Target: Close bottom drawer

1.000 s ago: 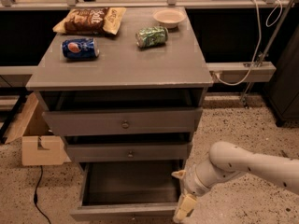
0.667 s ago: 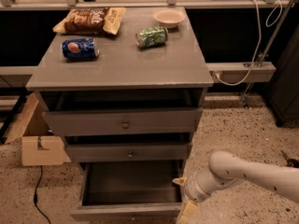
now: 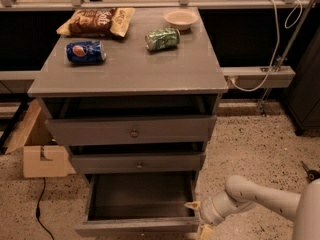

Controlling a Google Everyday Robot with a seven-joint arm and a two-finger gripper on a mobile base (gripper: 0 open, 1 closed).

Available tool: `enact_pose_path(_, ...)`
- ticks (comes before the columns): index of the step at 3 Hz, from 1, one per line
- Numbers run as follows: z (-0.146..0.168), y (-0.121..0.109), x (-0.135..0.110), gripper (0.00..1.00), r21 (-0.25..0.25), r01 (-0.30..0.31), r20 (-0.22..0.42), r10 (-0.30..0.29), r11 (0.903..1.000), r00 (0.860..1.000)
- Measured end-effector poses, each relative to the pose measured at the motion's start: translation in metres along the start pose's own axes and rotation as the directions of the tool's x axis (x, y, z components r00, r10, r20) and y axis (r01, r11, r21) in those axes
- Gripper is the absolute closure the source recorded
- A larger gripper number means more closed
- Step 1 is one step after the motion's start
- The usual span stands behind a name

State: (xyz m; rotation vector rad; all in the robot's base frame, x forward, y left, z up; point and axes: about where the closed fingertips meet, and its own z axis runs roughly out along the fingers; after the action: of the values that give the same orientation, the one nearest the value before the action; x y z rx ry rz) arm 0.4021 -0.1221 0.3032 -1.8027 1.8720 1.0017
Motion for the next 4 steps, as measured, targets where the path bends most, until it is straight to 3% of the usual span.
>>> enact_pose_path(1, 0.0, 0.0, -0.001, 0.0, 0.0, 0.0, -0.001, 0.0, 1.0, 1.0)
enact_pose_path(3, 0.05, 0.013, 0.04, 0.46, -0.065, 0.081, -0.025, -0.083, 0.9946, 0.996)
enact_pose_path(4, 0.066, 0.018, 0.054, 0.7, -0.067, 0.092, -0.052, -0.096, 0.9934, 0.994)
